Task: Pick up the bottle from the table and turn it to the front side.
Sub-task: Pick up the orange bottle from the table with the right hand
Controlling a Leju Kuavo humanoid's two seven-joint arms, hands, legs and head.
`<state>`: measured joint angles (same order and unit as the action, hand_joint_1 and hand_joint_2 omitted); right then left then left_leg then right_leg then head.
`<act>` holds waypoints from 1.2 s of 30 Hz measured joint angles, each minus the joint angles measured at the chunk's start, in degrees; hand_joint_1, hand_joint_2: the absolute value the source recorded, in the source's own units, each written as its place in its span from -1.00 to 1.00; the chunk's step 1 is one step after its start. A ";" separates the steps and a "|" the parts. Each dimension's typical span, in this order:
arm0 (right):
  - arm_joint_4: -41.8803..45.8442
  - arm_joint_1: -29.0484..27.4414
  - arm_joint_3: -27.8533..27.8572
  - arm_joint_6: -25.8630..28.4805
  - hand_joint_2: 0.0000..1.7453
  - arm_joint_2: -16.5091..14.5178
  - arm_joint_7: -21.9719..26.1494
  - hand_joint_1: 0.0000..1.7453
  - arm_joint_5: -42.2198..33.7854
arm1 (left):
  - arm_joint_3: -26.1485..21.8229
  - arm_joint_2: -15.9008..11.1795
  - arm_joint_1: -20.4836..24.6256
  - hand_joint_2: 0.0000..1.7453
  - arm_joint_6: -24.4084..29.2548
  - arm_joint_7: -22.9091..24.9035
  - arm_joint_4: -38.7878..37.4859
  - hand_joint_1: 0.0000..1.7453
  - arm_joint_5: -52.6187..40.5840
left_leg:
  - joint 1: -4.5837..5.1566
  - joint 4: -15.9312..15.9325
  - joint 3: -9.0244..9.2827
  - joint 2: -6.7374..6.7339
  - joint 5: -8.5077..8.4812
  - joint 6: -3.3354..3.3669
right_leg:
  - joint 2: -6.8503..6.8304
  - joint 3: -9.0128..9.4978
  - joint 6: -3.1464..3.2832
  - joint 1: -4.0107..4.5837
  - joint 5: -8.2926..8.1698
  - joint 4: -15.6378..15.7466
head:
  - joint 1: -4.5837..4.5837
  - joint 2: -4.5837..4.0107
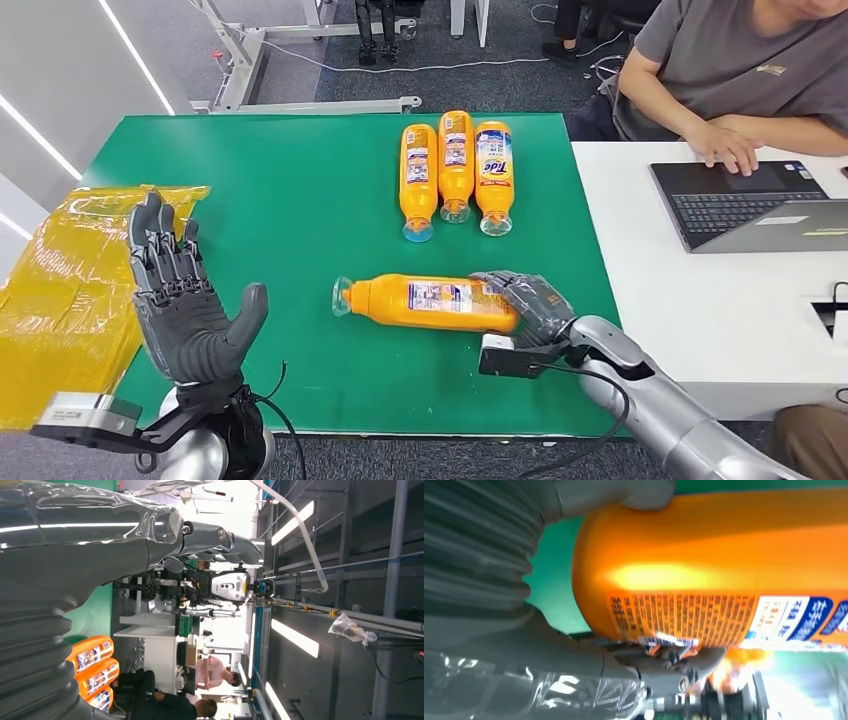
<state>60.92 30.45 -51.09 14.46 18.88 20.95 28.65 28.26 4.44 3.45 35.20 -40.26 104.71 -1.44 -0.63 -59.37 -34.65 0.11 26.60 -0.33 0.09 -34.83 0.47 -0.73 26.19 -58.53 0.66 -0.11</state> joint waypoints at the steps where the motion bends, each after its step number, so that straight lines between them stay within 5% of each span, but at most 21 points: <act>1: 0.77 -1.17 1.13 3.74 1.00 -0.69 1.43 1.00 -0.52 | 0.00 0.00 0.00 1.00 0.40 0.00 -0.02 -1.00 0.15 | 0.00 0.00 0.00 0.00 0.00 0.00 | 0.00 0.00 0.00 0.00 0.01 0.00 | 0.00 0.00; 5: 3.62 -5.35 4.86 17.05 1.00 -3.18 5.73 1.00 0.65 | 0.00 0.03 0.00 1.00 -1.04 0.00 -0.23 -1.00 2.46 | 0.00 0.03 0.00 -0.02 0.01 0.00 | 0.02 -0.01 0.00 0.00 0.02 0.00 | 0.01 0.00; 12: 7.12 -12.03 9.84 25.14 1.00 -7.47 13.68 1.00 -2.30 | -0.28 1.26 -0.10 1.00 -10.44 0.00 -2.53 -1.00 5.63 | 0.00 0.04 -0.01 0.07 0.01 0.00 | -0.09 0.03 -0.03 0.00 0.06 0.02 | -0.01 0.00; 21: 9.59 -17.54 12.77 25.49 1.00 -13.49 16.37 1.00 -5.54 | -2.55 3.38 -0.16 1.00 -22.93 0.01 -9.61 -1.00 10.52 | 0.01 0.06 0.01 -0.02 0.01 0.01 | -0.01 0.00 -0.02 0.00 0.05 0.01 | 0.01 0.00; 36: 6.66 -14.43 8.65 21.57 1.00 -15.04 13.92 1.00 -8.74 | -1.77 3.45 0.00 1.00 -28.13 0.00 -17.12 -1.00 11.07 | 0.01 0.05 -0.01 -0.01 0.01 0.00 | -0.01 0.00 -0.02 -0.01 0.05 0.01 | 0.01 0.00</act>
<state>67.58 16.02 -42.45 36.03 3.84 34.88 19.91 26.49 7.88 3.45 7.08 -40.26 87.59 9.63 -0.63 -59.32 -34.65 0.10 26.61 -0.33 0.08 -34.83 0.44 -0.73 26.24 -58.52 0.67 -0.11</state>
